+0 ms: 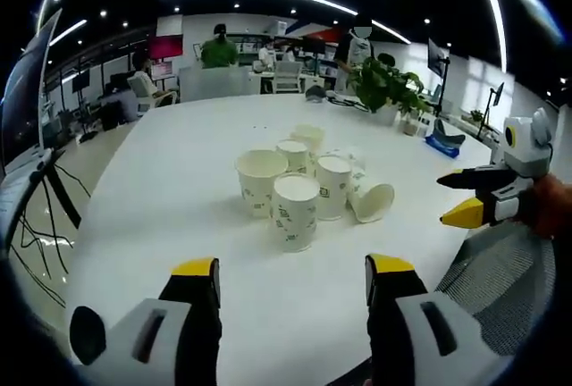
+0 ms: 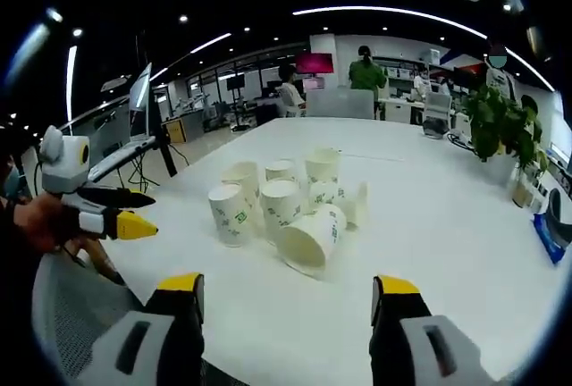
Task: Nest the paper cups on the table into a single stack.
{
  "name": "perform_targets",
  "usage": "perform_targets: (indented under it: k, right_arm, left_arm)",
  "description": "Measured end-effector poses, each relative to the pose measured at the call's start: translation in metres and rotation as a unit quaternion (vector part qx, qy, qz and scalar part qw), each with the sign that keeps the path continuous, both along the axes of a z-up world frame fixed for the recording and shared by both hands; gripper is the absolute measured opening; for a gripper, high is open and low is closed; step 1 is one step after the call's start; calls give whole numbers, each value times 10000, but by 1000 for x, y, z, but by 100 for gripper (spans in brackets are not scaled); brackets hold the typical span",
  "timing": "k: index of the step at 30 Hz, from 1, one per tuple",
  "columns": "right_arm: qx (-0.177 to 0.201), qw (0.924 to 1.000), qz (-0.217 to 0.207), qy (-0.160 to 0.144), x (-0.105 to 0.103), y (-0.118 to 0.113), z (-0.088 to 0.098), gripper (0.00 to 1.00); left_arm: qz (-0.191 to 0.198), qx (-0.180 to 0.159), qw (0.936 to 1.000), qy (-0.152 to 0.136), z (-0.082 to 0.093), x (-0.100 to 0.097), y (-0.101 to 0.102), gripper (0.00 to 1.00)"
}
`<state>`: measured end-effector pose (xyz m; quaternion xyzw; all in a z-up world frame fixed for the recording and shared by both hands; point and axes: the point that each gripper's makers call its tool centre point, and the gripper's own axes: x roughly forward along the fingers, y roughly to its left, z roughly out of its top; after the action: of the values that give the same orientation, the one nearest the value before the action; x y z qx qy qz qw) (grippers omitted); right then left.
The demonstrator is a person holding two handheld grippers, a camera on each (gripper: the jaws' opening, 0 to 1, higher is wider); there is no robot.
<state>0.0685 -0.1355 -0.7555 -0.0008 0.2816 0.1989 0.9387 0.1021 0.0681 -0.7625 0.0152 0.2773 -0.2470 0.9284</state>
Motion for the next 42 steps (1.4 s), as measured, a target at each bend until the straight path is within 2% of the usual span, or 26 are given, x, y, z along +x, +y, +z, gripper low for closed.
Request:
perform_targets:
  k: [13,42]
  right_arm:
    - [-10,10000,19,29,2,-1,-7,77]
    - [-24,9999,107,0,1,4,-4,77]
  left_arm:
    - [-58,20,10000,-1,0,-1,-2,64]
    - [-41,36,10000,39,-1,-2,-3,63]
